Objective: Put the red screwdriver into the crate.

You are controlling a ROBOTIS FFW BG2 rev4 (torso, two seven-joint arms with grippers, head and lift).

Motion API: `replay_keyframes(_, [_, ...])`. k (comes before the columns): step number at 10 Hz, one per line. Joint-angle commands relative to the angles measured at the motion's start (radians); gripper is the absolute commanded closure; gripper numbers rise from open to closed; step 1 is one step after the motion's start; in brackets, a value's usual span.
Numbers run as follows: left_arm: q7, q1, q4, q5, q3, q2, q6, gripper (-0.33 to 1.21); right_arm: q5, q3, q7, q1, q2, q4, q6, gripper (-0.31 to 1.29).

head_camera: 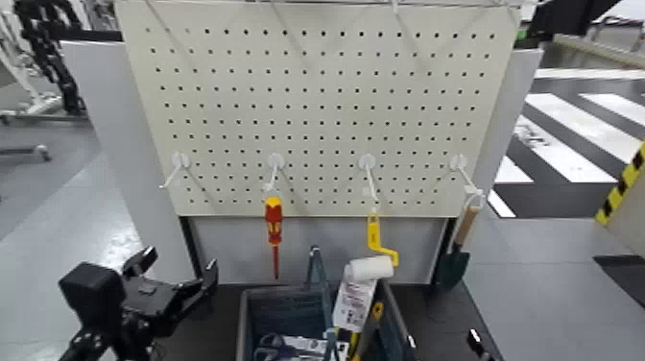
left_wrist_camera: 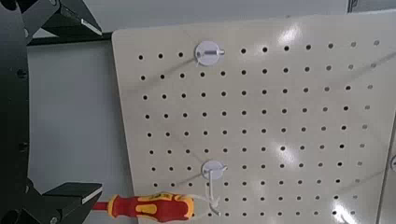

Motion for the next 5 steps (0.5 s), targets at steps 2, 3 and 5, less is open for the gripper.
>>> replay_keyframes(2, [-0.054,-0.075,0.023,0.018,-0.042,0.032,0.074,0.13,-0.002,0.000,0.000,-0.001,0.000,0.002,0.000,0.20])
replay_keyframes(3, [-0.073,-0.090,0.029,0.028,-0.051,0.038,0.094,0.14,-0.002,0.002,0.000,-0.001,0.000,0.002,0.000,0.20])
replay_keyframes(5, [-0.100,-0.123,0.047,0.049,-0.075,0.049,0.117,0.14,-0.003,0.002,0.000,-0.001,0.002,0.002,-0.003,0.20])
